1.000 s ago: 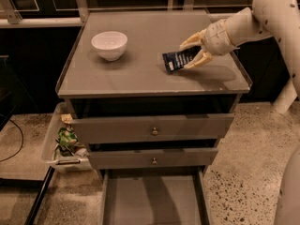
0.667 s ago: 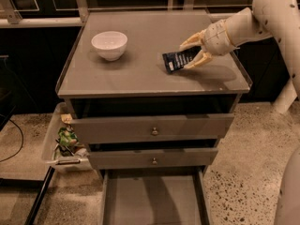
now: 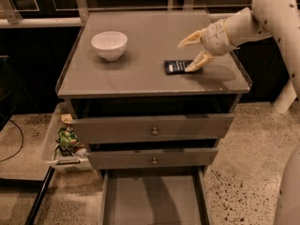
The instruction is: Pick rxbar blueberry from bottom drawer and place on counter
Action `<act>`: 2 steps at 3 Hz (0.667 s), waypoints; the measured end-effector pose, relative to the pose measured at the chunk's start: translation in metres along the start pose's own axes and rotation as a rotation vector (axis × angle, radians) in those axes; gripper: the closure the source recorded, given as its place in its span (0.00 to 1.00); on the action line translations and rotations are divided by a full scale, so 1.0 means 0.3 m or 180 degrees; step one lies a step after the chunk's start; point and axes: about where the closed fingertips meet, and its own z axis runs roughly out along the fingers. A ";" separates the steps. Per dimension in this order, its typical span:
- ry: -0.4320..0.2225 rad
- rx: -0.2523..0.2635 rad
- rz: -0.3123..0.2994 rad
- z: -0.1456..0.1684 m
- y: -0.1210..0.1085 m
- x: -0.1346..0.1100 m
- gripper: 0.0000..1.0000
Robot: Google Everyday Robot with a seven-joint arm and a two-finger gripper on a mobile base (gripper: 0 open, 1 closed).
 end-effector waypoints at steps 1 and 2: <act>0.0000 0.0000 0.0000 0.000 0.000 0.000 0.00; 0.0000 0.0000 0.0000 0.000 0.000 0.000 0.00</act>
Offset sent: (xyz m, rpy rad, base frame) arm 0.0000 0.0000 0.0000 0.0000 0.0000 0.0000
